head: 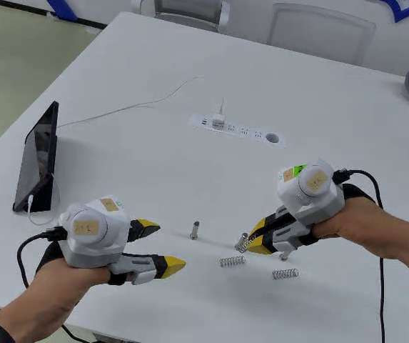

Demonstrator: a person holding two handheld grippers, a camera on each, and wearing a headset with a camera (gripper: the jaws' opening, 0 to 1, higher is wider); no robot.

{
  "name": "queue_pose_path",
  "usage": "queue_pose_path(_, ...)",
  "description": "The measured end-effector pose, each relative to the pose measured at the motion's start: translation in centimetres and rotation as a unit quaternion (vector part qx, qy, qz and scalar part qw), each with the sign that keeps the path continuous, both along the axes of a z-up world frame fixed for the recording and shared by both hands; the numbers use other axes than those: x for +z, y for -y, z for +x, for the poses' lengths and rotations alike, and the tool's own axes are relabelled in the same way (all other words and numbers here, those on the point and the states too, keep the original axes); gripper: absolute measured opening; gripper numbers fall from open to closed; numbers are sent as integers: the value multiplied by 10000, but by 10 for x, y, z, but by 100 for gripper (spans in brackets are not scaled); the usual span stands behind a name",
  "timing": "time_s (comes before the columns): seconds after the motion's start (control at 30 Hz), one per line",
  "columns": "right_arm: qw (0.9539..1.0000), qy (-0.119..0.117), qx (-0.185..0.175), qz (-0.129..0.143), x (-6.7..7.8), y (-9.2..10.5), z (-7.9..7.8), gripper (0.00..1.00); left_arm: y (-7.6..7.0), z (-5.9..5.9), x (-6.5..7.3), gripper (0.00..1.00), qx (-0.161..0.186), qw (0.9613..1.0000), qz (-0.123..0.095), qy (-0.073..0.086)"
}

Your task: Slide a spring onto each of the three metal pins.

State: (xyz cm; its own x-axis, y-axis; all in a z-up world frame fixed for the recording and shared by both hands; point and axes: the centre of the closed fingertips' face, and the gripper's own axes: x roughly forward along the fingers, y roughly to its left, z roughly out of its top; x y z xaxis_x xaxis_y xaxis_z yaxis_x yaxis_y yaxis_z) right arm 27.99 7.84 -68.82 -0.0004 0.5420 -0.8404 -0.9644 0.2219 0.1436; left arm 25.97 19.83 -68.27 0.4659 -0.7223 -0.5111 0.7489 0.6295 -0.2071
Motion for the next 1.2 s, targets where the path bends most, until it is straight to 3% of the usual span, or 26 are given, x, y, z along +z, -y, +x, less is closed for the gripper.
queue_pose_path(0.13, 9999, 57, 22, -145, -10, -2, 10, 12, -5, 3, -3, 58, 121, 9999, 44, -17)
queue_pose_path(0.57, 9998, 87, 143, -110, -21, -37, 41, 12, -18, 8, -10, 62, 403, 9991, 56, -94)
queue_pose_path(0.8, 9994, 152, 296, -105, -25, -55, 48, 12, -20, 8, -14, 63, 405, 9990, 114, -130)
queue_pose_path(1.2, 9983, 191, 515, -218, -34, -72, 59, 12, -28, 8, -15, 63, 531, 9984, 34, -185)
